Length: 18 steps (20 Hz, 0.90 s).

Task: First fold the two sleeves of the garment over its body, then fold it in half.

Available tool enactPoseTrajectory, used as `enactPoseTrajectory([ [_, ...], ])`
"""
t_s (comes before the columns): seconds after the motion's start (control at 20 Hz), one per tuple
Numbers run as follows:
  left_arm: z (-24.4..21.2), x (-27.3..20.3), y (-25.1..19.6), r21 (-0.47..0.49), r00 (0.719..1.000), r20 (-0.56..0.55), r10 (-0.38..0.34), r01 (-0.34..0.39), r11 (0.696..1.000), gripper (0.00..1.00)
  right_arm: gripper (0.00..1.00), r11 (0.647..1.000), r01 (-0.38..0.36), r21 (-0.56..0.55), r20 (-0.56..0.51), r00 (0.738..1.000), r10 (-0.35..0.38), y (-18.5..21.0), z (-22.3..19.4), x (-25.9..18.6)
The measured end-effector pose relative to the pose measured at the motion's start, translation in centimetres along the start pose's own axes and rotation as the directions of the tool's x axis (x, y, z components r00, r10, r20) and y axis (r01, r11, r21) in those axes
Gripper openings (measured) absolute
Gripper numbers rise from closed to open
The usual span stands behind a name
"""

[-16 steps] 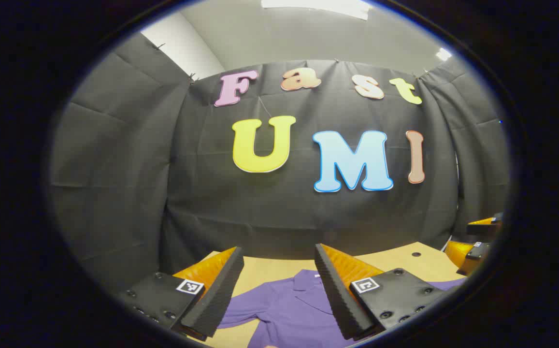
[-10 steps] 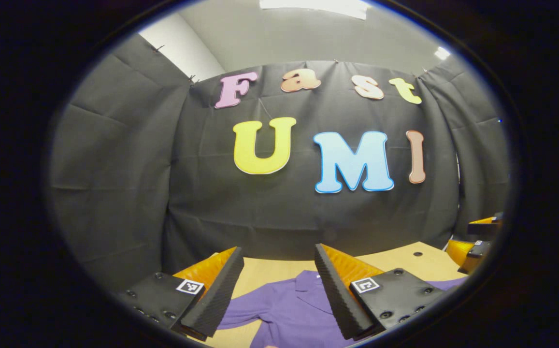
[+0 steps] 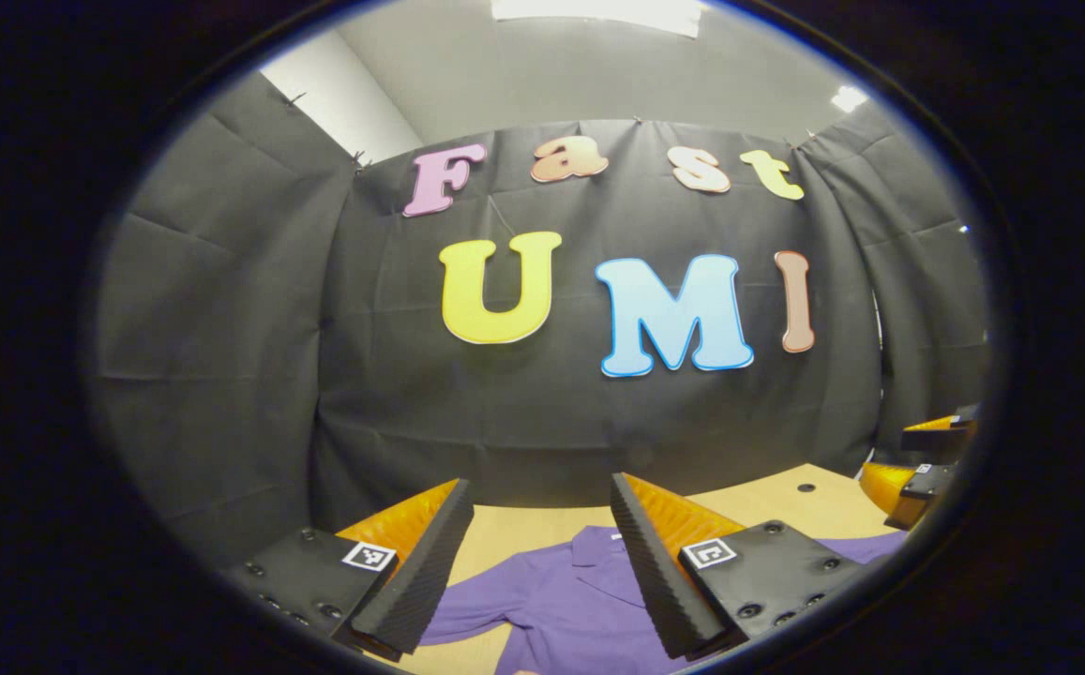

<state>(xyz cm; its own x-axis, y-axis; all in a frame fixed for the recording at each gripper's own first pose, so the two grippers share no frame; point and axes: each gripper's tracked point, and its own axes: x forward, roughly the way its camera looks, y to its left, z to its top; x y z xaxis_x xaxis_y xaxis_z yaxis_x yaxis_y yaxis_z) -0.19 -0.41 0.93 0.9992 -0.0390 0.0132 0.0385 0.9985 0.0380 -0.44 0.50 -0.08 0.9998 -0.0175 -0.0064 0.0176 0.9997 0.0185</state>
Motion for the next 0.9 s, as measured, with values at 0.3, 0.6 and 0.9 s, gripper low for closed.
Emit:
enactPoseTrajectory([
  [0.3,-0.1,0.2,-0.3,-0.009,1.000,0.001,-0.019,0.019,1.000,0.93,0.94,1.000,0.020,0.007,-0.014,1.000,-0.020,-0.5,-0.4,-0.2],
  [0.6,-0.3,0.8,-0.6,-0.004,1.000,0.000,-0.025,0.025,1.000,0.95,0.94,0.994,0.105,0.013,-0.061,0.993,-0.104,-3.9,-2.1,0.1],
  [0.9,-0.9,1.7,-1.1,-0.017,1.000,-0.019,-0.022,0.022,1.000,0.93,0.94,0.970,0.241,0.026,-0.146,0.961,-0.235,-9.6,-5.5,0.3],
])
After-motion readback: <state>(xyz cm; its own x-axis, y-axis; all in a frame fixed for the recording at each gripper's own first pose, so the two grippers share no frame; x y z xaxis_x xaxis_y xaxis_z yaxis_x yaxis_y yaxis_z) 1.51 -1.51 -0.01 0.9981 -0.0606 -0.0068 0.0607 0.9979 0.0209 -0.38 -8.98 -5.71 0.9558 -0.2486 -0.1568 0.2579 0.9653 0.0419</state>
